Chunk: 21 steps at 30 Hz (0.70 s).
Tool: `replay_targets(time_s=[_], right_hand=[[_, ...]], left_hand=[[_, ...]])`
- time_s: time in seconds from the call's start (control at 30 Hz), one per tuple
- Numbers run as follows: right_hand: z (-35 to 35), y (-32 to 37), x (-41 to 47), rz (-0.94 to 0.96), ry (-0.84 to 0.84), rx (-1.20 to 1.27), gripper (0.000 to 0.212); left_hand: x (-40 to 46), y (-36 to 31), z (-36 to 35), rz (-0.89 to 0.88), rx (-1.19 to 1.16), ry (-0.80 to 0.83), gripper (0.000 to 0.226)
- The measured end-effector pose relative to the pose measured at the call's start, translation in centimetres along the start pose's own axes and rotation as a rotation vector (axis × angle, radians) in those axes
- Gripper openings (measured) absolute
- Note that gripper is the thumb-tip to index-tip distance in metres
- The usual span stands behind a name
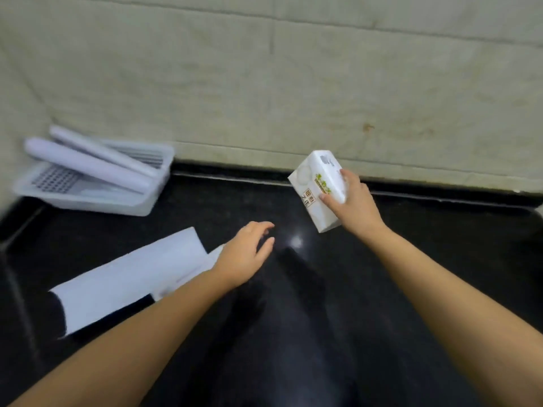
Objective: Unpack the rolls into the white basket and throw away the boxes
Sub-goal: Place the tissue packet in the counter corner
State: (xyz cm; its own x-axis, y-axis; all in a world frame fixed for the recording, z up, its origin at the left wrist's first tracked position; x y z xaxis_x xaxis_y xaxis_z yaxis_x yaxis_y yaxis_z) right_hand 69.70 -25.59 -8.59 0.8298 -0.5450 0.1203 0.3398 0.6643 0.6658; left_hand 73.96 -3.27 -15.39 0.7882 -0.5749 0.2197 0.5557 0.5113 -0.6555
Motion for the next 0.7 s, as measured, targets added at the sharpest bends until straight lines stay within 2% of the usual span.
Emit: replay_targets(time_s=[0.2, 0.3, 0.37, 0.53, 0.7], right_hand=[[-18.6, 19.8, -3.3, 0.312, 0.34, 0.067, 0.072], [-28.2, 29.0, -7.5, 0.448, 0.477, 0.113, 0.07], [-34.0, 33.9, -10.8, 0.459, 0.602, 0.175, 0.068], [-45.1, 39.9, -17.8, 0.304, 0.863, 0.226, 0.068], [-51.5, 41.6, -21.5, -0.182, 0.926, 0.344, 0.066]], left_hand=[[-10.1, 18.4, 20.3, 0.317, 0.062, -0.338, 0.031], [-17.0, 26.4, 28.0, 0.468, 0.14, -0.426, 0.031], [-21.4, 30.7, 31.7, 0.559, 0.197, -0.46, 0.032], [-29.0, 38.4, 37.9, 0.757, 0.317, -0.5, 0.035], [-31.4, 45.1, 43.0, 0.911, 0.565, -0.491, 0.054]])
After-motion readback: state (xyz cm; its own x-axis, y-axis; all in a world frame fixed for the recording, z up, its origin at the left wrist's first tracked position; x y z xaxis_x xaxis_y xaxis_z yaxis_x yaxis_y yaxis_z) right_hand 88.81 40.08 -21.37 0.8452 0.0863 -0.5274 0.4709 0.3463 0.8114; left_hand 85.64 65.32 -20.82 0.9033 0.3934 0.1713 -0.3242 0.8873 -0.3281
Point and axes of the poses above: each hand's wrist, its own x-axis towards the middle knuckle, its own z-axis out of the back of the hand, y = z × x, the point moved 5 cm from there along x, towards the middle knuckle, and after that the axes turned 4 degrees about -y, right-handed, at the moved point
